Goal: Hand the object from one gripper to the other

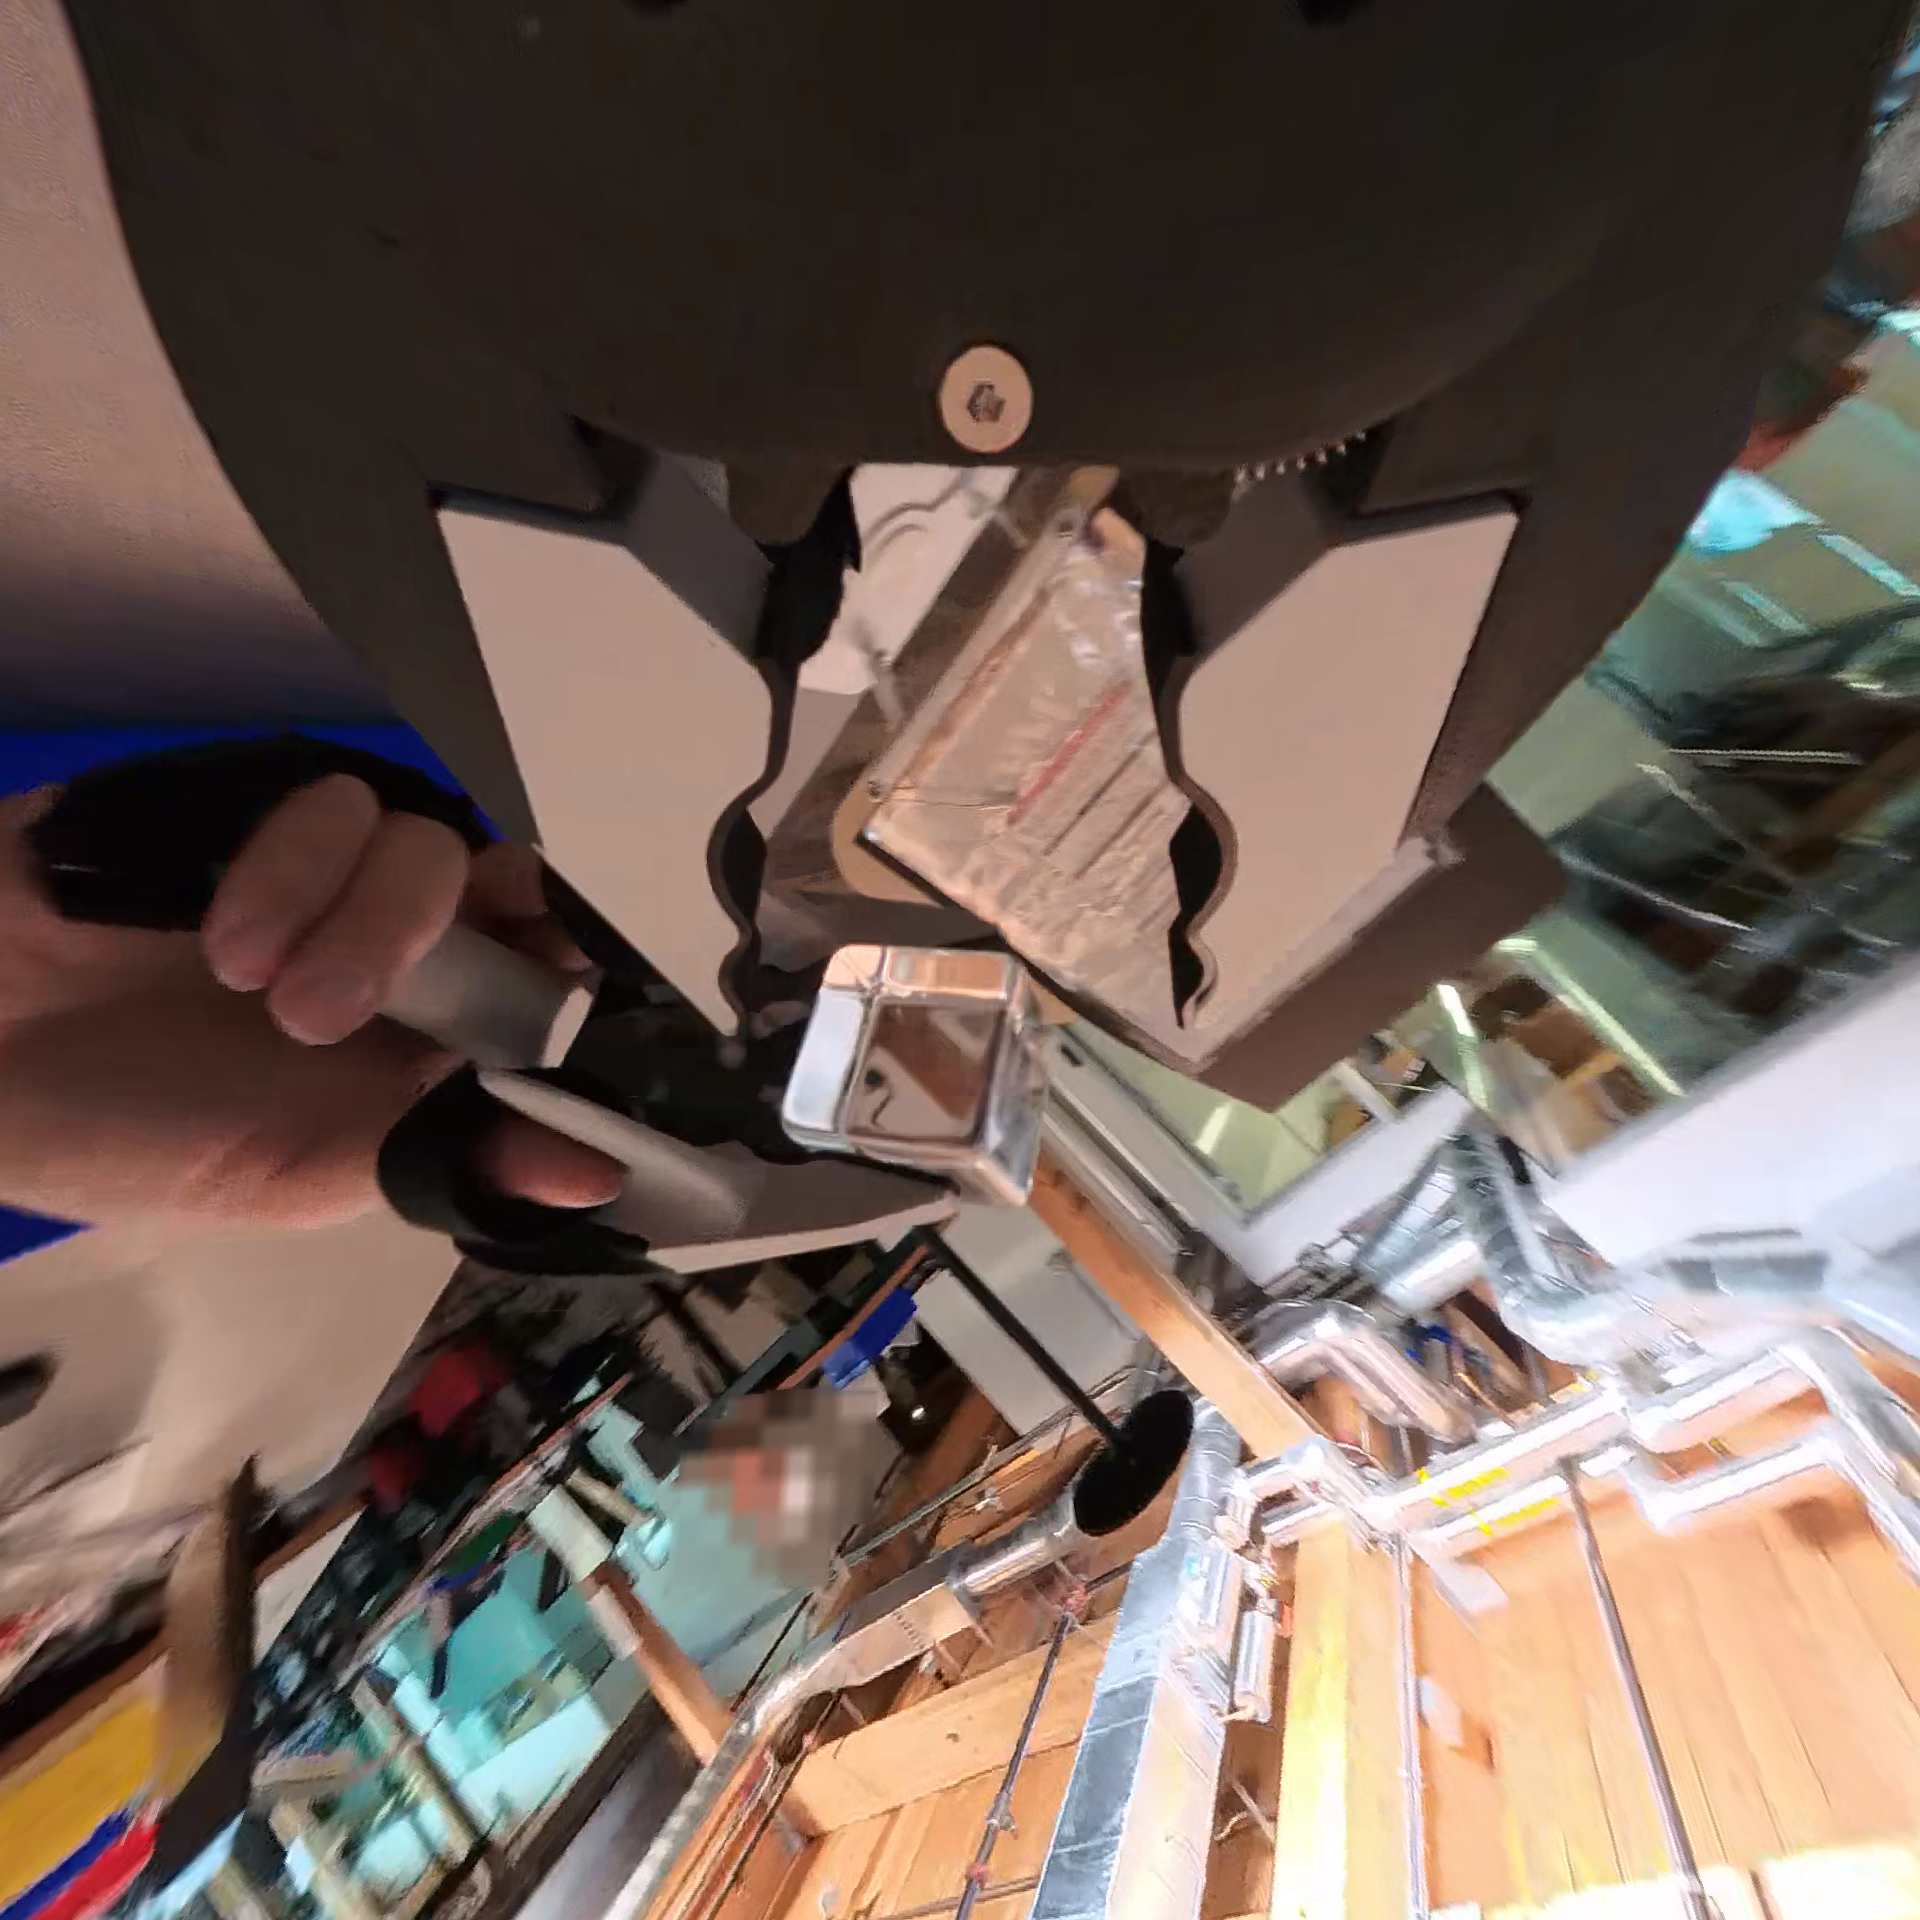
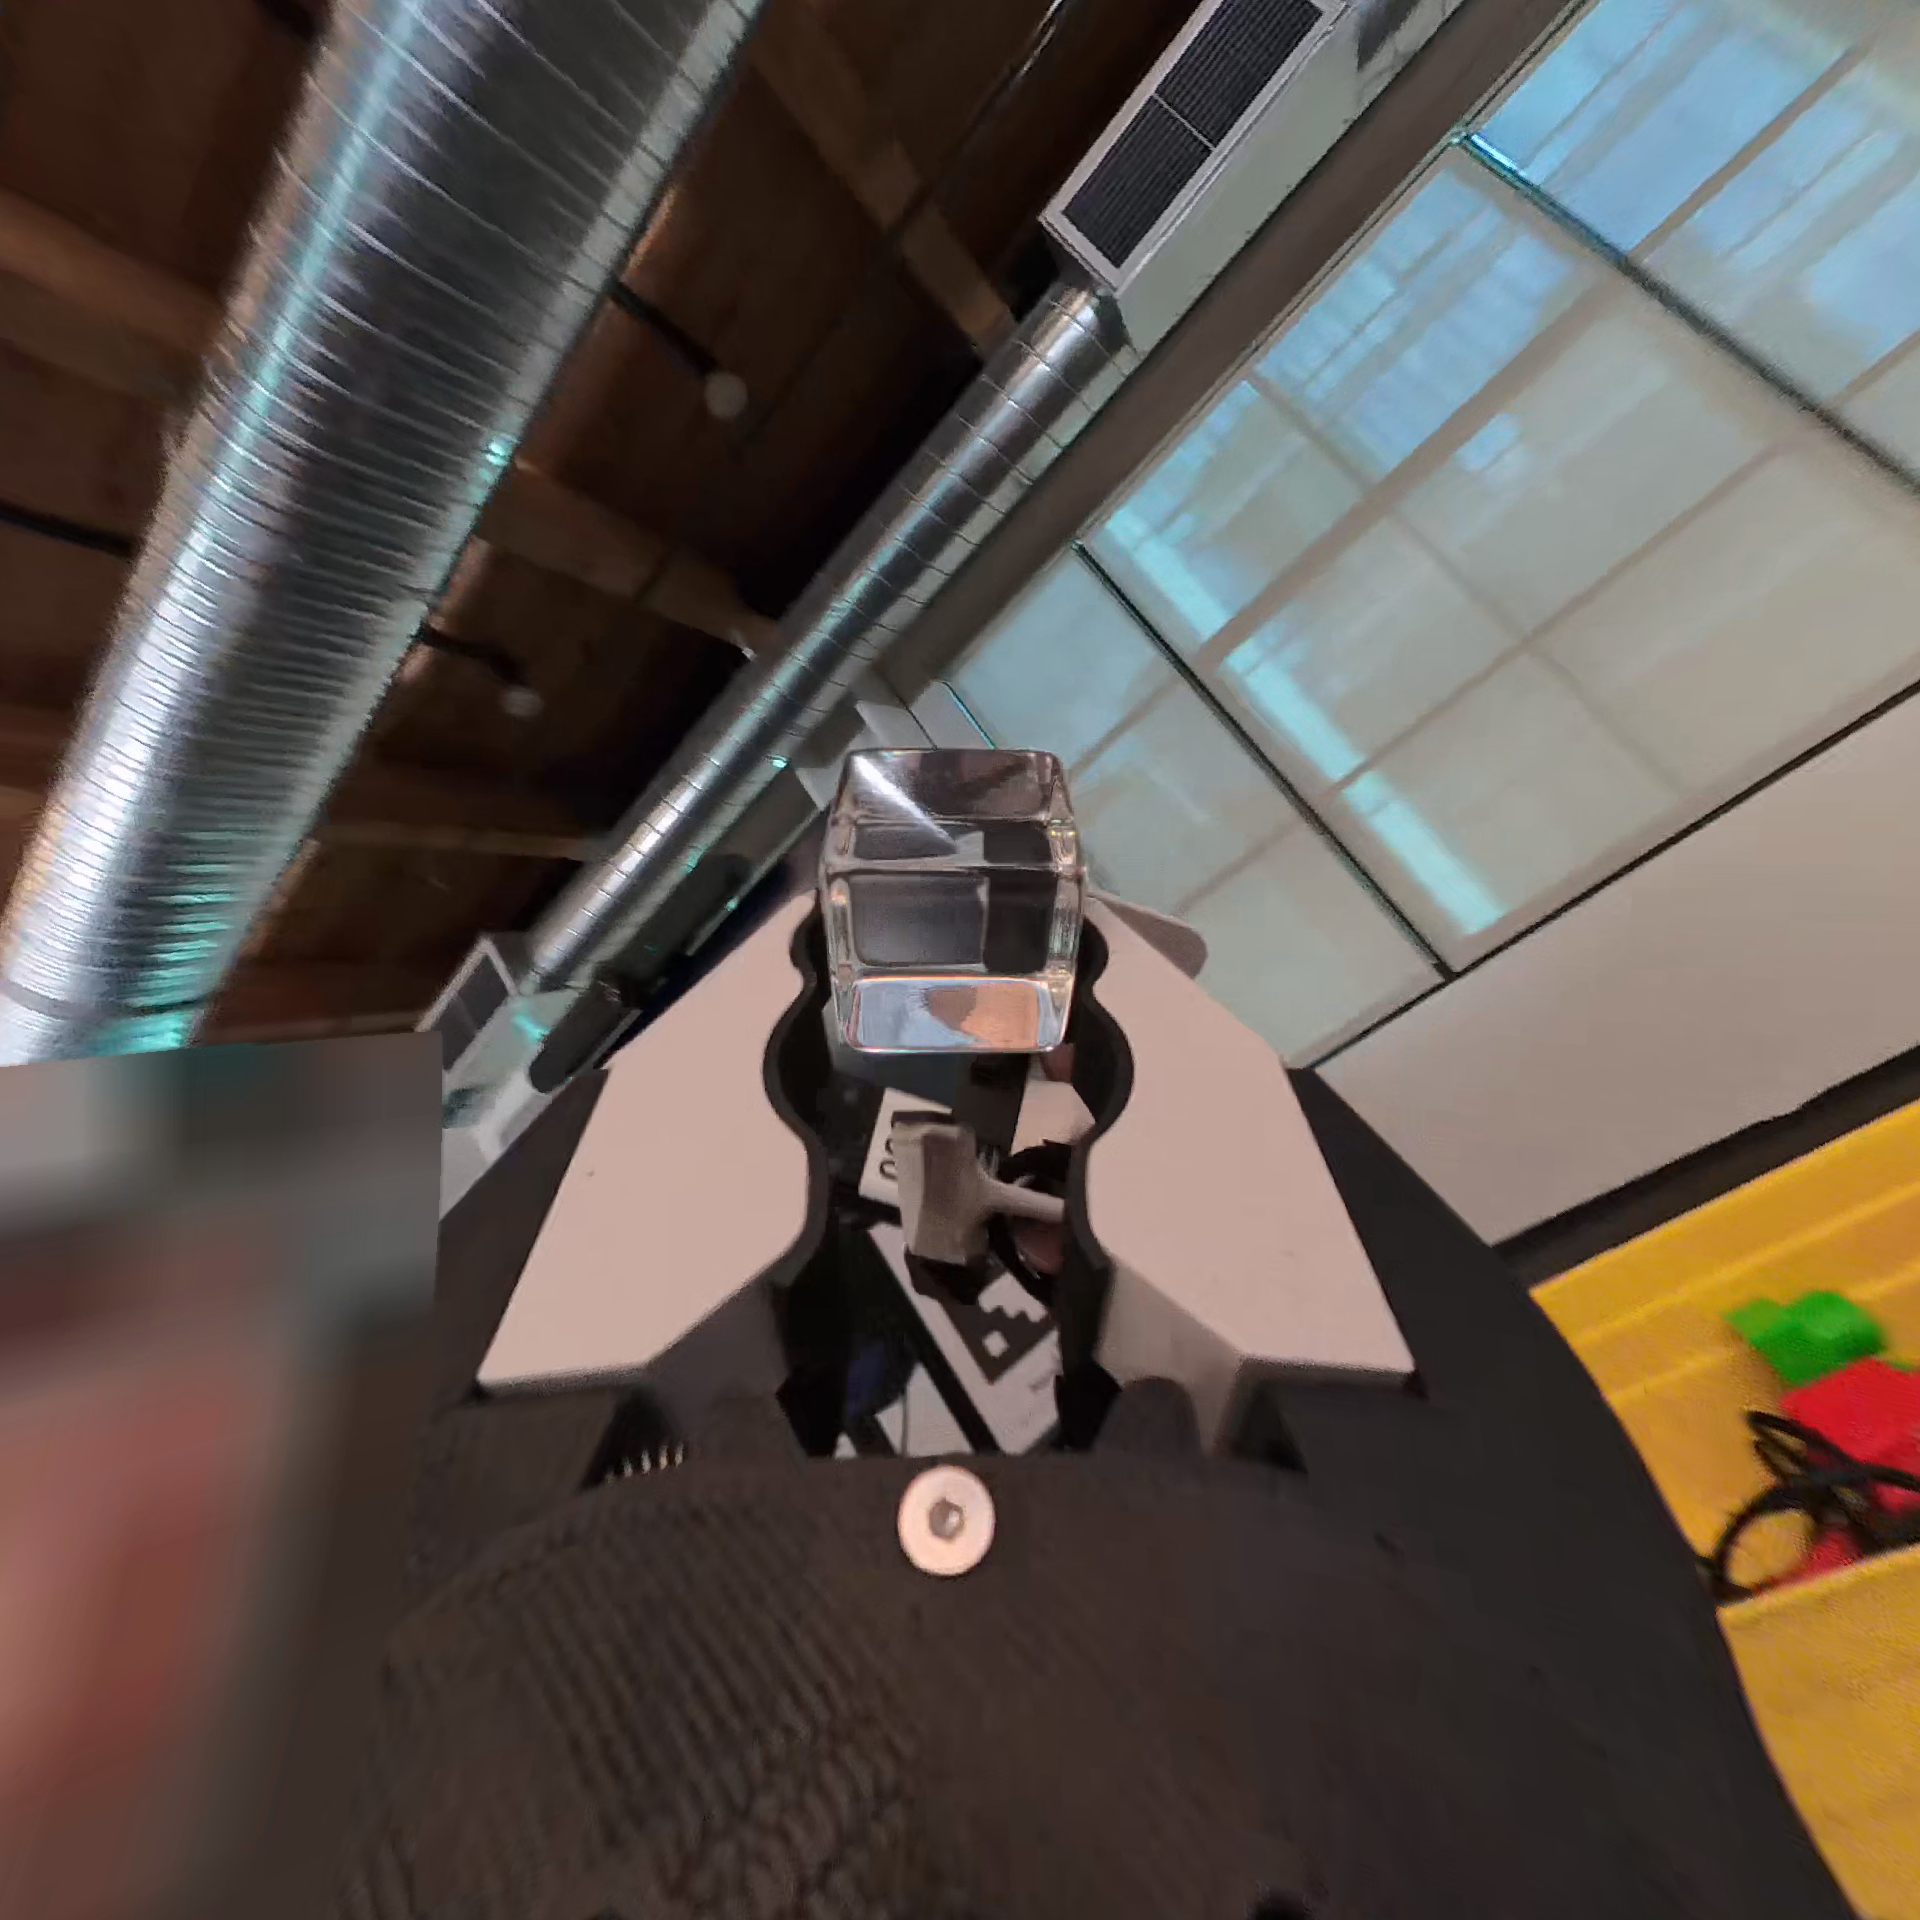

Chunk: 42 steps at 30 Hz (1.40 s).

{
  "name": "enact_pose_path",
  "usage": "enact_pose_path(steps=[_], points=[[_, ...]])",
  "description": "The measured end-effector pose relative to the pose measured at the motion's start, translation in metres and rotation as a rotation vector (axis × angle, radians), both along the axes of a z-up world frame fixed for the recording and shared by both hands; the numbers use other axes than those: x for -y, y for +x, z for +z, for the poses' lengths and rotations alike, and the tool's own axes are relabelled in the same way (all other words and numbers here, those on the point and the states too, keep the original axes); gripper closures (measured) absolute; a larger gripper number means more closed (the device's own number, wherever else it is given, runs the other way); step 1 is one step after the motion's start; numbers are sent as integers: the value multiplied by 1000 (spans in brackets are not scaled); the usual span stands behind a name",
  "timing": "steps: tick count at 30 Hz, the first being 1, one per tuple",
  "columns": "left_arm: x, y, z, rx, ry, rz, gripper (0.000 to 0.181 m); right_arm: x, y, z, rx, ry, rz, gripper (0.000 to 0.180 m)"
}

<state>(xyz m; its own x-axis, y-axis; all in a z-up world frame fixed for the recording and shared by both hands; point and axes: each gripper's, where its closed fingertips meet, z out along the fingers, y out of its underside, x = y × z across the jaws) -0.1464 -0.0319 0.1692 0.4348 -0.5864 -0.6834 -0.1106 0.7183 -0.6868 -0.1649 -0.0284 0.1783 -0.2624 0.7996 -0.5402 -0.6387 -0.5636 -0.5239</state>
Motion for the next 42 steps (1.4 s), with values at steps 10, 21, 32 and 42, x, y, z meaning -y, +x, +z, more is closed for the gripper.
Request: enact_pose_path(steps=[10,21,32,42], points=[[-7,2,-4,-54,180,213,137,3,-24,-7,-63,-53,47,137],[-5,-20,18,108,-257,-60,138,6,1,8,169,270,-298,107],[28,-24,43,385,-1025,-814,138,25,7,13,678,987,-1235,102],[44,6,33,444,-1163,-903,138,33,-5,15,861,1110,-1617,126]])
